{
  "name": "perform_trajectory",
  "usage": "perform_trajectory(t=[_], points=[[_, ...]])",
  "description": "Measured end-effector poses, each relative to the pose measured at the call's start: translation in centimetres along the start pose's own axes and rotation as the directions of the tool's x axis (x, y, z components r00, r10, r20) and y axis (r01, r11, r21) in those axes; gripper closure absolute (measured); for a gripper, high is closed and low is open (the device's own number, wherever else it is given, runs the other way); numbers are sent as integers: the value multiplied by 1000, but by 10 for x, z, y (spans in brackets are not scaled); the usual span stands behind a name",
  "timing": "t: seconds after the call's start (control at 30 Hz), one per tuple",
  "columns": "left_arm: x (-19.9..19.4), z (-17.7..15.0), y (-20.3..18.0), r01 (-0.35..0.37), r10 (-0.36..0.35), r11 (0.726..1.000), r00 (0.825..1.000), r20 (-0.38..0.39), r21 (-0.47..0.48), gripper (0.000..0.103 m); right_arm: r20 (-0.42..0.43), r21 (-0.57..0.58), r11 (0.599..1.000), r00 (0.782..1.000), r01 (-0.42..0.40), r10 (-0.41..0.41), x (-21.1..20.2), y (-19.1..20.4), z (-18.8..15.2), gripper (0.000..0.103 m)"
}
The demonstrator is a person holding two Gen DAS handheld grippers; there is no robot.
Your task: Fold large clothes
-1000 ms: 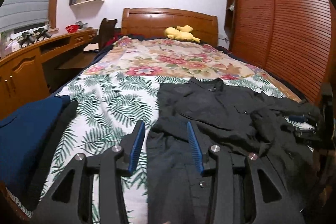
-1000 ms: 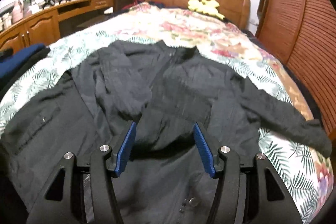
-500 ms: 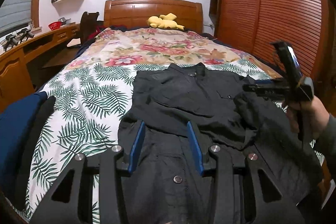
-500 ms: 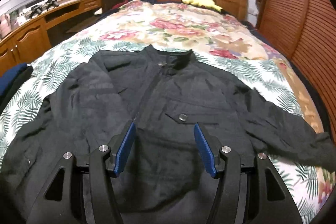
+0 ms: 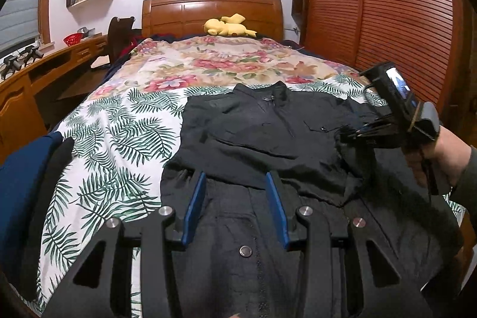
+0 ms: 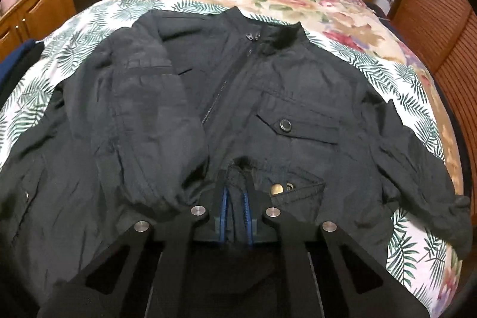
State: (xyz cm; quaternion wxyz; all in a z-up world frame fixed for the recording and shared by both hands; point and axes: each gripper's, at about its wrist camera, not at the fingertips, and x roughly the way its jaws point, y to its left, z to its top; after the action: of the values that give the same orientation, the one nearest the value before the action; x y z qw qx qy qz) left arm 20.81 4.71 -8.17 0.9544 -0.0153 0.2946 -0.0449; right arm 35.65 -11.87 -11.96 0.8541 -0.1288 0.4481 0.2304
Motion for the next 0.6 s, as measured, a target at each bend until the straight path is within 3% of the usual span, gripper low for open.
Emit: perform_trajectory(t=[0.17,0.37,0.6], points=[[-2,1,-1,5,-5,1000,1000,8,3,63,111,7,1000,994,-4,3,-40,-3,-14,100],[-3,0,-3,9,-9,1000,1000,9,9,63,256,51,998,967,-24,10,-98,-8,-37,101],[-4,0,-6,10,-10,1000,1000,16,10,63,273,59,996,961,-74,55,-123,3,-80,101]])
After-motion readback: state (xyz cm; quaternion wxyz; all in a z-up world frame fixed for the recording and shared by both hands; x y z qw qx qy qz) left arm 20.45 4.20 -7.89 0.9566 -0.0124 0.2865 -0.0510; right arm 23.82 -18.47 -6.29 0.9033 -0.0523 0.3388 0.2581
